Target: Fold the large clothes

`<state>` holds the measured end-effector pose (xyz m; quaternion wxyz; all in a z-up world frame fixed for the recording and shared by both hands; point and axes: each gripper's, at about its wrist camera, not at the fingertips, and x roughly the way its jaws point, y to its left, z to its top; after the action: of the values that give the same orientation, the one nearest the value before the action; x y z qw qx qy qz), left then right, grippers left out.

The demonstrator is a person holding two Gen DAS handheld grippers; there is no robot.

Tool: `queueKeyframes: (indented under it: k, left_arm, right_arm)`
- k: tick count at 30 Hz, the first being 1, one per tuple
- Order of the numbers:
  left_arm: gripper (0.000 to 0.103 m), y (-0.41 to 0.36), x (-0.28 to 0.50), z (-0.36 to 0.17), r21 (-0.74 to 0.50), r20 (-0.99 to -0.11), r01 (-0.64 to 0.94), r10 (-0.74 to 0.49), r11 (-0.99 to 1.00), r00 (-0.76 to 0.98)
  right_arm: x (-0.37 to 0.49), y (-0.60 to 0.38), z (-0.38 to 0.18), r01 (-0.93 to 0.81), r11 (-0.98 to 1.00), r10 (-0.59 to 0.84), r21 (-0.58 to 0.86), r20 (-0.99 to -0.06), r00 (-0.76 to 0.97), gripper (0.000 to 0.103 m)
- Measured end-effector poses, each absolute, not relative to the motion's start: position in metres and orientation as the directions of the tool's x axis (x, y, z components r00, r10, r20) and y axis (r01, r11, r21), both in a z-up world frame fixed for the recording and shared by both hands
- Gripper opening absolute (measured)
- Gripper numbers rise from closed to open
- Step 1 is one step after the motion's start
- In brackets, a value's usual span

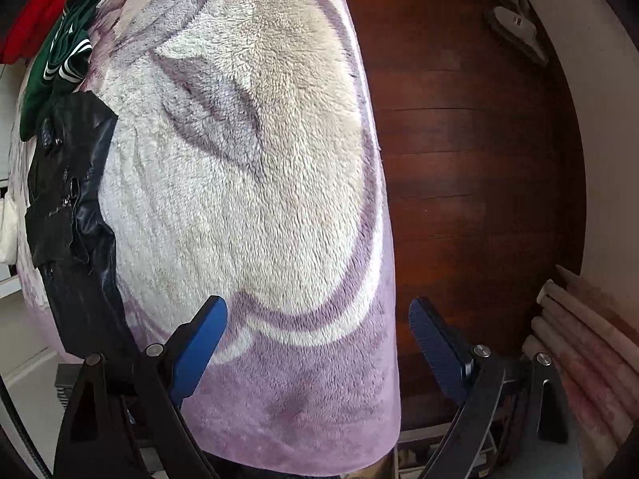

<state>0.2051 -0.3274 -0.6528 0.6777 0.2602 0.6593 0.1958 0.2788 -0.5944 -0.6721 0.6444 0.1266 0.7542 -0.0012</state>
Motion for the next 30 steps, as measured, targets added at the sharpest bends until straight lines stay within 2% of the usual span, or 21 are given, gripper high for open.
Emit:
queueKeyframes:
  k: [1, 2, 3, 4, 6, 8, 11, 14, 18, 19, 20, 25, 30]
  left_arm:
    - [0.092, -0.323, 0.206, -0.65, 0.6, -0.8, 0.063, 0.597, 0.798, 0.055]
    - [0.079, -0.318, 0.209, -0.645, 0.582, -0.813, 0.054, 0.578, 0.812, 0.07]
    - [0.032, -0.317, 0.209, -0.639, 0.568, -0.822, 0.049, 0.563, 0.822, 0.087]
    - [0.013, -0.315, 0.211, -0.633, 0.536, -0.842, 0.043, 0.53, 0.843, 0.095]
    - [0.009, -0.313, 0.214, -0.626, 0.494, -0.867, 0.041, 0.488, 0.869, 0.106]
    - [0.009, -0.312, 0.215, -0.616, 0.493, -0.866, 0.048, 0.485, 0.868, 0.126]
    - [0.009, -0.311, 0.214, -0.604, 0.509, -0.855, 0.061, 0.497, 0.859, 0.147]
    - [0.008, -0.306, 0.216, -0.595, 0.499, -0.861, 0.06, 0.487, 0.865, 0.147]
    - [0.008, -0.294, 0.22, -0.584, 0.464, -0.877, 0.027, 0.455, 0.885, 0.157]
    - [0.008, -0.29, 0.221, -0.581, 0.453, -0.881, 0.019, 0.444, 0.891, 0.164]
    - [0.008, -0.283, 0.223, -0.579, 0.44, -0.887, 0.009, 0.433, 0.898, 0.162]
    - [0.007, -0.245, 0.222, -0.553, 0.335, -0.924, -0.065, 0.341, 0.94, 0.174]
    - [0.007, -0.187, 0.218, -0.512, 0.209, -0.948, -0.161, 0.24, 0.965, 0.21]
  right_arm:
    - [0.288, -0.59, -0.676, 0.175, 0.968, 0.207, 0.182, -0.969, -0.135, 0.094]
    - [0.297, -0.584, -0.681, 0.157, 0.964, 0.235, 0.214, -0.963, -0.133, 0.094]
    - [0.306, -0.579, -0.684, 0.142, 0.961, 0.258, 0.239, -0.957, -0.132, 0.094]
    - [0.316, -0.57, -0.689, 0.131, 0.949, 0.303, 0.286, -0.944, -0.131, 0.094]
    - [0.333, -0.559, -0.694, 0.133, 0.899, 0.432, 0.416, -0.893, -0.129, 0.094]
    - [0.361, -0.528, -0.71, 0.149, 0.79, 0.612, 0.595, -0.778, -0.14, 0.094]
    - [0.389, -0.49, -0.73, 0.186, 0.652, 0.758, 0.735, -0.627, -0.177, 0.094]
    - [0.41, -0.446, -0.756, 0.233, 0.556, 0.829, 0.798, -0.512, -0.224, 0.094]
    - [0.418, -0.395, -0.779, 0.266, 0.533, 0.84, 0.803, -0.468, -0.274, 0.093]
    - [0.418, -0.385, -0.776, 0.256, 0.526, 0.845, 0.811, -0.462, -0.271, 0.07]
    - [0.418, -0.373, -0.771, 0.244, 0.537, 0.836, 0.808, -0.47, -0.282, 0.036]
    - [0.416, -0.346, -0.71, 0.181, 0.603, 0.793, 0.777, -0.561, -0.237, 0.026]
    - [0.418, -0.276, -0.624, 0.032, 0.657, 0.736, 0.753, -0.632, -0.244, 0.025]
